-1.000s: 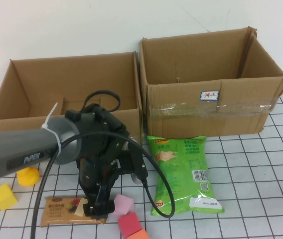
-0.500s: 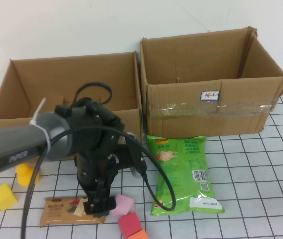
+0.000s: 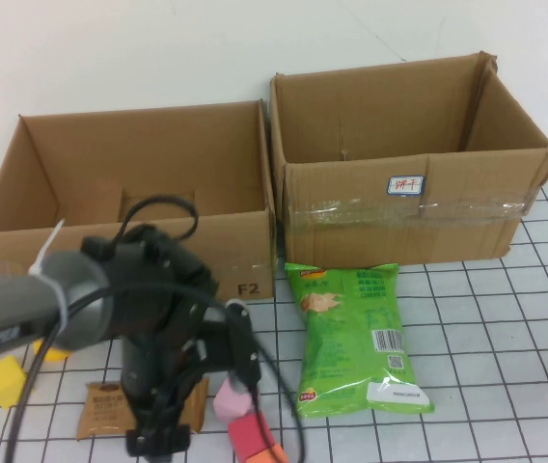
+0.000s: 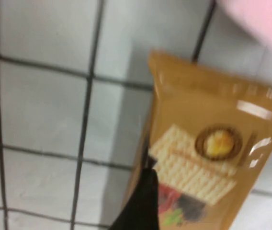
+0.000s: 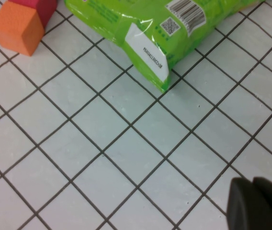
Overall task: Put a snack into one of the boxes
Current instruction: Pick up the biscuit, then place the biscuit in the biscuit box
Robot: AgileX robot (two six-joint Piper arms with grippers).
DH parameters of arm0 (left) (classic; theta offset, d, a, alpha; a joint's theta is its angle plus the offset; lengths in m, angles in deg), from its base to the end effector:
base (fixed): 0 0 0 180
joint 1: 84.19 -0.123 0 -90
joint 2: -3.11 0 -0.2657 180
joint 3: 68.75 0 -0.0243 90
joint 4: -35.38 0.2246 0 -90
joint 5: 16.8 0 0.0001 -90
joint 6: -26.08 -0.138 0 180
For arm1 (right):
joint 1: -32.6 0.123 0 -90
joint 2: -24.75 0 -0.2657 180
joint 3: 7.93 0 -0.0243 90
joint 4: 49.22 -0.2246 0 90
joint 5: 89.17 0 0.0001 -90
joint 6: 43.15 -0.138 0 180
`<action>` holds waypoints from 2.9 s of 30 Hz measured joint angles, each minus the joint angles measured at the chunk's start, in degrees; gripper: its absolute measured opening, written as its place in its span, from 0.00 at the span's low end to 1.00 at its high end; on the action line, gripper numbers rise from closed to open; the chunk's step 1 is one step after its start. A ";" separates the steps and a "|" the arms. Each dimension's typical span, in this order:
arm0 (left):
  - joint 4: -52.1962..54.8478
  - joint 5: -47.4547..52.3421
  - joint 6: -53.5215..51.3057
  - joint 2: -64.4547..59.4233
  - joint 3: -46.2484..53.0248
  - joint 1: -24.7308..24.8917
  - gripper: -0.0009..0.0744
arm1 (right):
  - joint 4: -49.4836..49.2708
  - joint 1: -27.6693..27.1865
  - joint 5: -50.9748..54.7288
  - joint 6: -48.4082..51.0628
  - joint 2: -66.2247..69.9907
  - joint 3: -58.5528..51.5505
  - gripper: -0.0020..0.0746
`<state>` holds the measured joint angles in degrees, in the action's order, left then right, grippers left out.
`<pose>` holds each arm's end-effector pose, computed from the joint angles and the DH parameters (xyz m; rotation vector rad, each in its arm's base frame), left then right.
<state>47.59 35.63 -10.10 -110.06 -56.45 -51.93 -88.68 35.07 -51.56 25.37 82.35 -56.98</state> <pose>0.2728 -0.1448 0.1208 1.9024 2.4470 0.2677 0.1633 0.0607 0.2126 -0.9246 2.1324 0.1923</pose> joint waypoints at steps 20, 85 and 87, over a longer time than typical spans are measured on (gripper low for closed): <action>-5.44 -10.75 -0.09 0.95 5.29 -5.83 0.93 | -0.34 0.00 0.00 0.00 0.00 0.00 0.02; -56.72 -32.25 -2.32 3.28 -31.20 -5.83 0.62 | -2.48 0.00 -1.32 0.00 0.00 0.00 0.03; -59.02 -33.43 -3.22 0.26 -33.96 -5.83 0.62 | -2.59 0.00 -1.43 0.00 0.00 0.00 0.02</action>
<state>-11.43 2.19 -13.33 -109.80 -90.41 -57.77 -91.28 35.07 -52.99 25.37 82.35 -56.98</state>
